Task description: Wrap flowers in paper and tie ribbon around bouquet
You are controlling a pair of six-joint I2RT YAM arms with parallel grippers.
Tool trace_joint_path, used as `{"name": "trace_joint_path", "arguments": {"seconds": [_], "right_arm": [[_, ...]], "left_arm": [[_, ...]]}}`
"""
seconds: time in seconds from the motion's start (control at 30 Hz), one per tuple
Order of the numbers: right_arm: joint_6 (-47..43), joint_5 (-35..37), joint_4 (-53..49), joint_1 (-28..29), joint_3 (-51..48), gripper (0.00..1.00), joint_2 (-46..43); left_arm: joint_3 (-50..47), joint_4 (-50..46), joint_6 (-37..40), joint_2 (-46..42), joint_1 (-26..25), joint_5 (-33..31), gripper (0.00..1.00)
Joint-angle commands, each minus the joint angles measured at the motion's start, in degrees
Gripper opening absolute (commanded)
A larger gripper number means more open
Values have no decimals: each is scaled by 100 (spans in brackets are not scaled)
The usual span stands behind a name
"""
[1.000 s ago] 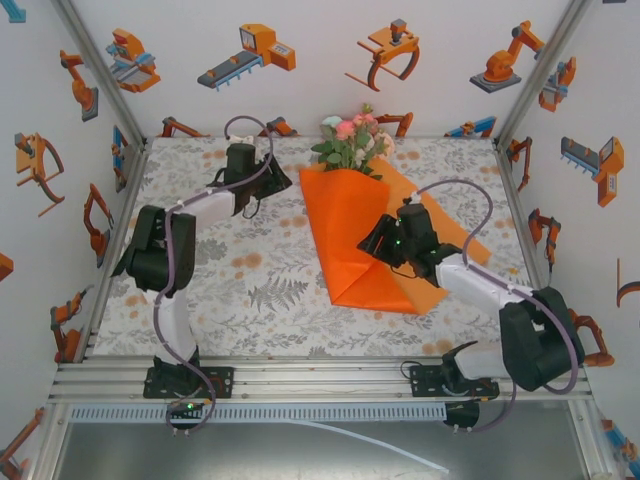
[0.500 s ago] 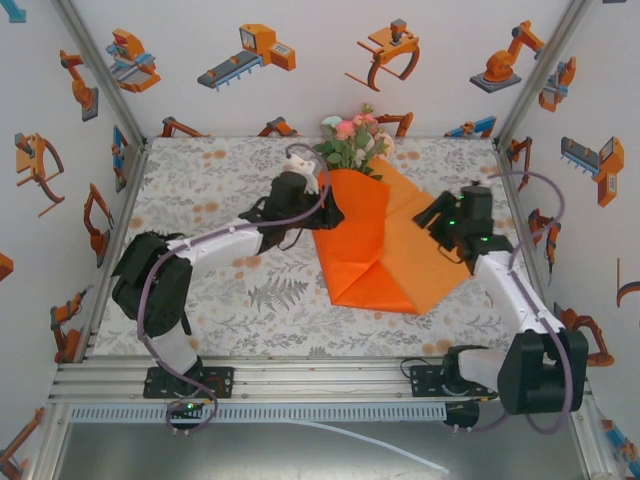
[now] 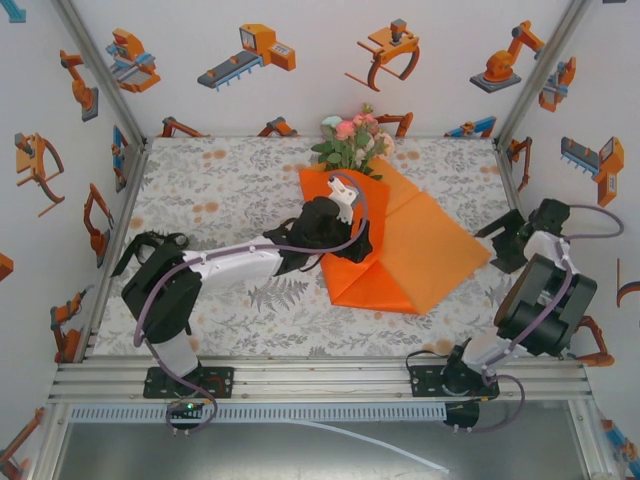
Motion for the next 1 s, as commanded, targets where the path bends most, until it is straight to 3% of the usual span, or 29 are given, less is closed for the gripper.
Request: {"name": "trace_joint_path", "arguments": {"seconds": [0.0, 0.3, 0.67, 0.97], "right_arm": [[-137, -149, -24, -12, 198, 74, 264], [151, -438, 111, 214, -278, 68, 711], [1513, -520, 859, 1681, -1891, 67, -1268], [2221, -599, 1367, 2425, -3332, 69, -2663]], "left_arm": [[-189, 299, 321, 103, 1, -130, 77], [-323, 389, 217, 138, 180, -117, 79], [-374, 169, -84, 388, 146, -189, 79], [-373, -127, -80, 534, 12, -81, 79]]}}
